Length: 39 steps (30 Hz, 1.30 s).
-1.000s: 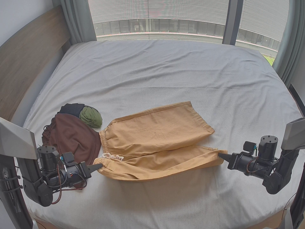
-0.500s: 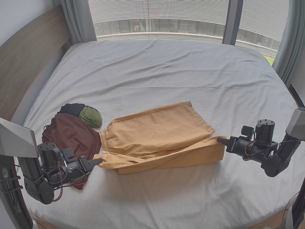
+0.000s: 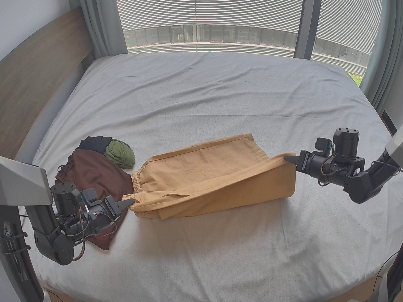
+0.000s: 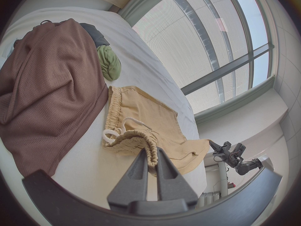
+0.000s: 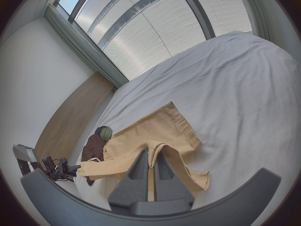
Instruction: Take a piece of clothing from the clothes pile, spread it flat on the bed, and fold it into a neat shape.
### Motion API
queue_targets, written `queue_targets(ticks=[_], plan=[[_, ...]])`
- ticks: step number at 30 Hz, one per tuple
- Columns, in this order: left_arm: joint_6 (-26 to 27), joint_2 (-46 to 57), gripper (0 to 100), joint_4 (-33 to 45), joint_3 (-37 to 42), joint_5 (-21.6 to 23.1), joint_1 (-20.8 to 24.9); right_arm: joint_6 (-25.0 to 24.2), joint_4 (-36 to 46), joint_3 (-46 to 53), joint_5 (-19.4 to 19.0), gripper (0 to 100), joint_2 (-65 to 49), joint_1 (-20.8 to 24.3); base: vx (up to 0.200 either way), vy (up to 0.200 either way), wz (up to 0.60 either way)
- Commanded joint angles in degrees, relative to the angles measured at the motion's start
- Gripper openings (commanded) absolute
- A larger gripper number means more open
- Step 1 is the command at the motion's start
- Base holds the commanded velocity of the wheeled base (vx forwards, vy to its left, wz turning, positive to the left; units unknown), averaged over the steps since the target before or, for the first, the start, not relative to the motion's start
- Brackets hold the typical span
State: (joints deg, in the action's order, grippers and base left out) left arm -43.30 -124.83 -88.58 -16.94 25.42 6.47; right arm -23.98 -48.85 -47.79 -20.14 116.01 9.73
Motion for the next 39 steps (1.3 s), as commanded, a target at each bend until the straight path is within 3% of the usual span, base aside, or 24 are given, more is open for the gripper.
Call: queue_targets(ticks=[1,16,21,39], plan=[[-1.61,-0.32,0,-0.02,-2.04,-1.51,0.65,0.16,3.58,-6.27,0.01,0,-0.34,0.12,0.000,0.000,0.00],[-4.25,-1.20,0,-0.02,-5.47,-5.47,1.00,2.09,13.87,-18.39,0.01,0,3.09,0.03,0.000,0.000,0.00],[-7.32,-1.20,0,-0.02,-7.14,-6.87,0.91,3.32,16.68,-23.40,0.01,0,5.20,-0.06,0.000,0.000,0.00],[-7.59,-3.66,0,-0.02,-9.69,-8.63,0.65,4.56,26.70,-36.06,0.10,0,8.62,0.64,0.000,0.000,0.00]])
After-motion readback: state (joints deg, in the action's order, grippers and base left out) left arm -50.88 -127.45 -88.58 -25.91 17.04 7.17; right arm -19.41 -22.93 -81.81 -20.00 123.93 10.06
